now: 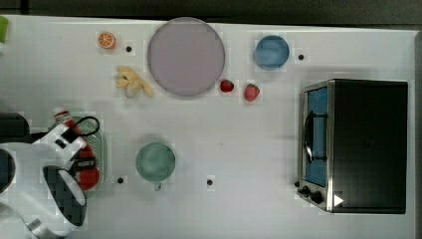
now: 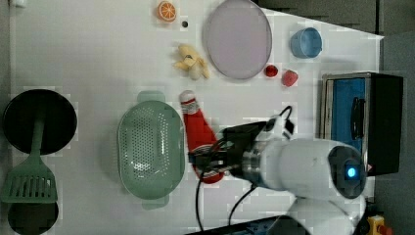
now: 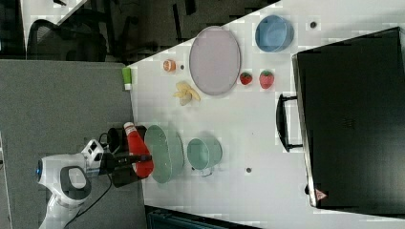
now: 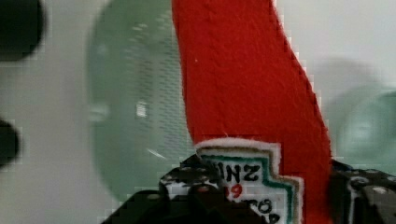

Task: Pick Ketchup from the table and place it in strainer.

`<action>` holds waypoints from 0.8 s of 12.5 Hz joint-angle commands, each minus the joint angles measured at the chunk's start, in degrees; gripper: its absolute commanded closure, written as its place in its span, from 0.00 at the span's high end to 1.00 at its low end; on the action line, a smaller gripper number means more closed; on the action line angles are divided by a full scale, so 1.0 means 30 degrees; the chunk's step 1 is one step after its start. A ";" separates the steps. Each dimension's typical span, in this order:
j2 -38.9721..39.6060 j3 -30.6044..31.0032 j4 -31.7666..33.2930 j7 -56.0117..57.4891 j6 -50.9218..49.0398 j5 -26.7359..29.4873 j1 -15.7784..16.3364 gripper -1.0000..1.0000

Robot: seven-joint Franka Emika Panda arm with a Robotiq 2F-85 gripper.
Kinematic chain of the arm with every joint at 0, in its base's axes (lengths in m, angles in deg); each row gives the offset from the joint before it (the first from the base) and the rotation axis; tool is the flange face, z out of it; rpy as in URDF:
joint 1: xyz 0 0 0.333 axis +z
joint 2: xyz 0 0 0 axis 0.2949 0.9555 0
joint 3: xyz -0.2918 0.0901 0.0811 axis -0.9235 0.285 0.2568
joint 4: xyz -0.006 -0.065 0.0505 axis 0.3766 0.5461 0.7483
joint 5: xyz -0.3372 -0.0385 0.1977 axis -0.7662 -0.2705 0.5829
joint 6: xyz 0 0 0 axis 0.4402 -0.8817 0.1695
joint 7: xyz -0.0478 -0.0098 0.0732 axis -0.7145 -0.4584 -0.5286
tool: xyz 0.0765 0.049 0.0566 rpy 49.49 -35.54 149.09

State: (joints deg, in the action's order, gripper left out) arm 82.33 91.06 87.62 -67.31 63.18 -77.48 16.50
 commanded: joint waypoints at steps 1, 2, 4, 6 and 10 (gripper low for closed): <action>0.1040 0.0641 -0.0221 -0.4547 0.1292 0.0098 0.0194 0.60; 0.1664 0.0781 -0.0213 -0.4941 0.1849 0.0062 0.0413 0.60; 0.2877 0.0770 -0.0197 -0.5717 0.2958 0.0031 0.0892 0.60; 0.3982 0.0635 -0.0190 -0.6065 0.4353 -0.0315 0.1172 0.60; 0.5246 0.0144 -0.0153 -0.6066 0.4915 -0.1565 0.1295 0.94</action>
State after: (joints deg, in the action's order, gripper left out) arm 98.85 91.98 87.73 -81.51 77.31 -80.90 21.53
